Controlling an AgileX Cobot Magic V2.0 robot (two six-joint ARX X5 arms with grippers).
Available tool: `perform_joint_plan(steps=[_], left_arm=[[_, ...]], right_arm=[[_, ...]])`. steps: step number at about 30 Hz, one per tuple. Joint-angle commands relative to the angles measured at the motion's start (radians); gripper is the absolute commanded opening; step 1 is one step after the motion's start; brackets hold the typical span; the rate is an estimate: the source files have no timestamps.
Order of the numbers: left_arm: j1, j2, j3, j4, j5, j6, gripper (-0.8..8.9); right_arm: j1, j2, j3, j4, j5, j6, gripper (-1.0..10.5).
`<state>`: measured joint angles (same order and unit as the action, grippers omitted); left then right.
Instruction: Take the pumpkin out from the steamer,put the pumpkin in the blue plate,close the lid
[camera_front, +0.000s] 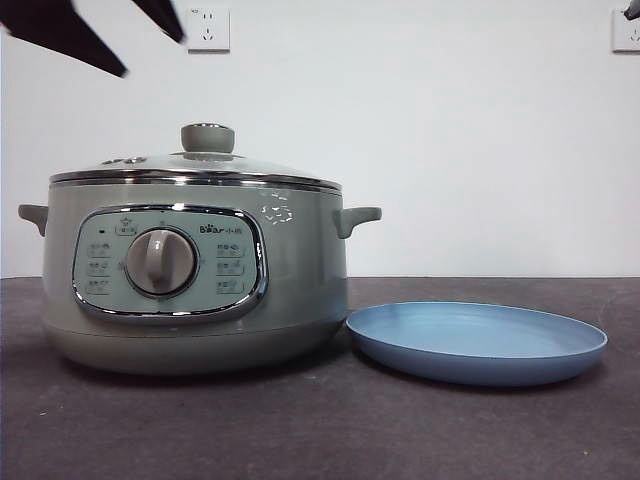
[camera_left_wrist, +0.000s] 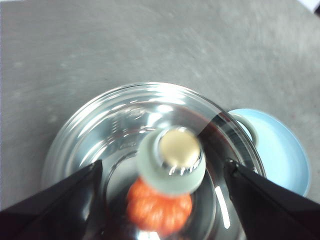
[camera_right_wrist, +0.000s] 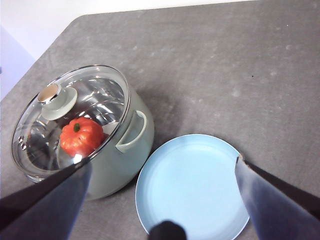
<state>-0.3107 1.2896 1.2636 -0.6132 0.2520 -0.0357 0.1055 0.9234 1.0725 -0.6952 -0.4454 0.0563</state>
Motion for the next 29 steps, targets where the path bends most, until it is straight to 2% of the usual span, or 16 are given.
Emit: perform_joint_plan(steps=[1,12,16,22,23,27,29], left_arm=[[-0.037,0.057,0.028,0.0,-0.045,0.025,4.07],[-0.125,0.222,0.043,0.036,-0.148,0.064,4.07],[-0.143,0.247,0.043,0.044,-0.158,0.068,4.06],[-0.156,0.246,0.043,0.058,-0.223,0.091,3.93],[-0.156,0.246,0.043,0.055,-0.225,0.093,3.48],[-0.156,0.246,0.043,0.047,-0.224,0.111,0.17],[-0.156,0.246,0.043,0.048,-0.224,0.117,-0.09]], right_arm=[[0.0,0.0,0.004,-0.002,-0.001,0.006,4.8],[0.0,0.0,0.004,-0.003,0.0,0.006,4.8],[0.0,0.0,0.004,-0.003,0.0,0.006,4.8],[0.0,0.0,0.004,-0.006,0.002,0.006,4.7],[0.0,0.0,0.004,-0.006,0.002,0.006,4.7],[0.0,0.0,0.004,-0.006,0.002,0.006,4.7],[0.0,0.0,0.004,-0.006,0.003,0.006,4.7]])
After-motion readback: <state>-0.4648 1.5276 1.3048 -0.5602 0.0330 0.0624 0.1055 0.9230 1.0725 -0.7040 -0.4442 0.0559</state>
